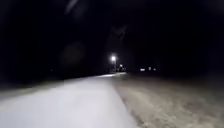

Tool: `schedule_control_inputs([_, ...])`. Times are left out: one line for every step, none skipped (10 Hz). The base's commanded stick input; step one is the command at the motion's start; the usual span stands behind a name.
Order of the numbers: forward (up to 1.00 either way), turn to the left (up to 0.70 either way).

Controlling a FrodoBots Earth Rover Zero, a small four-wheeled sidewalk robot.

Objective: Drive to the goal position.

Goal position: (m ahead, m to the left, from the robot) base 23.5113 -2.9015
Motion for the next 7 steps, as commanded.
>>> schedule_control_inputs([1.00,0.00])
schedule_control_inputs([1.00,0.00])
schedule_control_inputs([1.00,0.00])
schedule_control_inputs([1.00,0.00])
schedule_control_inputs([1.00,0.00])
schedule_control_inputs([1.00,0.00])
schedule_control_inputs([1.00,0.00])
